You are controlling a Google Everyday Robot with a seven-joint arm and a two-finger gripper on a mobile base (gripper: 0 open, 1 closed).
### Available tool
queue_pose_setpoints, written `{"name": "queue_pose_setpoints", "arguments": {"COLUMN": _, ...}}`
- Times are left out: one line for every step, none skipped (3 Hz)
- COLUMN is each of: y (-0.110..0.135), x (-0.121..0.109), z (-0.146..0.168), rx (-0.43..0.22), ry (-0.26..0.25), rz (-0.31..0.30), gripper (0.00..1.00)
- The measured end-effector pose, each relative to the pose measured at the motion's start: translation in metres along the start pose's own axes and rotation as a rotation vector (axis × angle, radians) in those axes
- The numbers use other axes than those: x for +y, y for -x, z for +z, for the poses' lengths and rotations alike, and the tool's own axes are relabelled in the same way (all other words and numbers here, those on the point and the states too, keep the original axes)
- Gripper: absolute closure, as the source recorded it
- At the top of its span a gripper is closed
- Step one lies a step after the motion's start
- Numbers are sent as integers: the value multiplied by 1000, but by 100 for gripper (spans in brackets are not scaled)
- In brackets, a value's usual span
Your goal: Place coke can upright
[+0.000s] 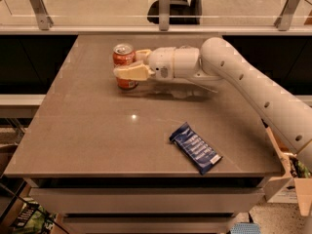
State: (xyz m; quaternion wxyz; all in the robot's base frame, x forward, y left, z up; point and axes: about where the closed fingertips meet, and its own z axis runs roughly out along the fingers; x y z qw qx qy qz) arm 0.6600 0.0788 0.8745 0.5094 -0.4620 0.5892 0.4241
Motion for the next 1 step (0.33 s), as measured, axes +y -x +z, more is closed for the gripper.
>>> {"name": "queue_pose_setpoints", "arguments": {"y": 0, "x": 1, "z": 2, "rx": 0, "ry": 4, "rz": 0, "gripper": 0}}
